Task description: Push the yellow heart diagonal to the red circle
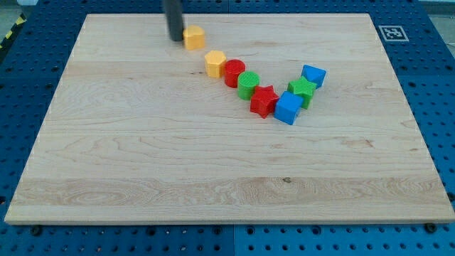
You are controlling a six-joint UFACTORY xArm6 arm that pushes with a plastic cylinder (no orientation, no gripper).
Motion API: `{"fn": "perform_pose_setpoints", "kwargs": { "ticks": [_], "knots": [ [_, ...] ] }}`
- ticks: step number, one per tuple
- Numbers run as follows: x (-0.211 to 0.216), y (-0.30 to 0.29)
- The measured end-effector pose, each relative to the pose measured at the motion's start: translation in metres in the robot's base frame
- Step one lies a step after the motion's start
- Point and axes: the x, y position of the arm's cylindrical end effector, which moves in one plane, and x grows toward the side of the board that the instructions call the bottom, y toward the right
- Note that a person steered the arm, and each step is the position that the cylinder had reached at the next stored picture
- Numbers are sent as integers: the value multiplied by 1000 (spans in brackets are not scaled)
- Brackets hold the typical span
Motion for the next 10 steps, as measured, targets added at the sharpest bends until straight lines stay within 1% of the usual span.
{"fn": "perform_pose_setpoints", "kwargs": {
  "ticks": [1, 2, 3, 4, 5, 6, 7, 8, 9, 10],
  "knots": [
    [0, 69],
    [0, 64],
    [1, 20],
    [20, 18],
    [36, 72],
    [40, 138],
    [40, 161],
    [40, 151],
    [45, 198],
    [50, 229]
  ]
}}
